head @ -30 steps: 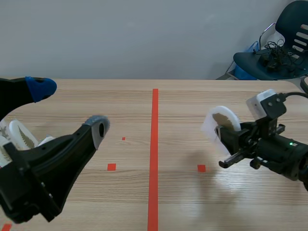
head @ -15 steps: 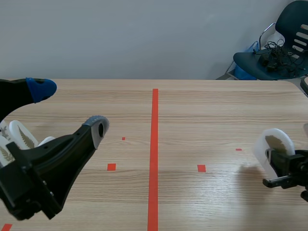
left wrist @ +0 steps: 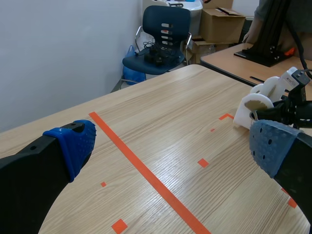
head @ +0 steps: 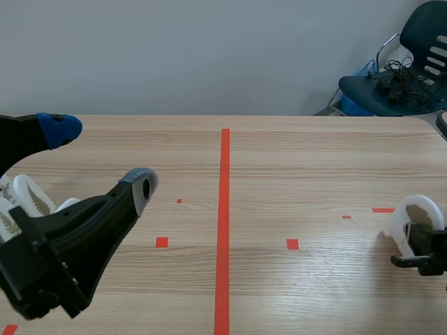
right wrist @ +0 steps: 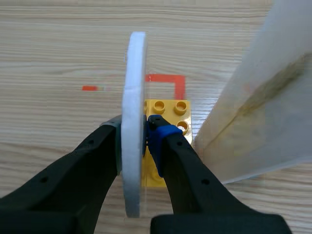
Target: Do the leaf sorting experiment
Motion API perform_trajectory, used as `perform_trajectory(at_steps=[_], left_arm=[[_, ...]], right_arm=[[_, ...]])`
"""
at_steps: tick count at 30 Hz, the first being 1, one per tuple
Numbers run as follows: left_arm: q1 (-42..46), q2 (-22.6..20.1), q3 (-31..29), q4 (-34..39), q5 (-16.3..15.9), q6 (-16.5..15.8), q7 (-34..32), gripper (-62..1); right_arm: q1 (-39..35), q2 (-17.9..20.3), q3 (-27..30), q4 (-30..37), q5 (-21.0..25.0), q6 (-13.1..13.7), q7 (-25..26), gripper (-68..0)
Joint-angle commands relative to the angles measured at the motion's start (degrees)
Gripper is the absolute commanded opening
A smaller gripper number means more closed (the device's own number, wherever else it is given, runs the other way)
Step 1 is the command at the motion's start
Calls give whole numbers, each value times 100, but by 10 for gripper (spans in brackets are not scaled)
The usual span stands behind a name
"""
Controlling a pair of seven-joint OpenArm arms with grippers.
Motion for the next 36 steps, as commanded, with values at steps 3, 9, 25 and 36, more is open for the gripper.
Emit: perform_trajectory(at_steps=[3,9,25,36], left_arm=[[-2,26,9,35,-39,-13,-81,14],[-2,26,9,35,-39,-13,-81,14],[-2,26,9,35,-39,-13,-83,14],[-2,26,9,35,-42,-13,-83,14]], right_arm=[[136,94,-17,37,-116,-372,57,-611],[133,111,-17,15,-129,-393,61,-594],[133,330,-17,358,210,-76,103,-245],[131,503,-35,2555,1027,350,-1080,-230]])
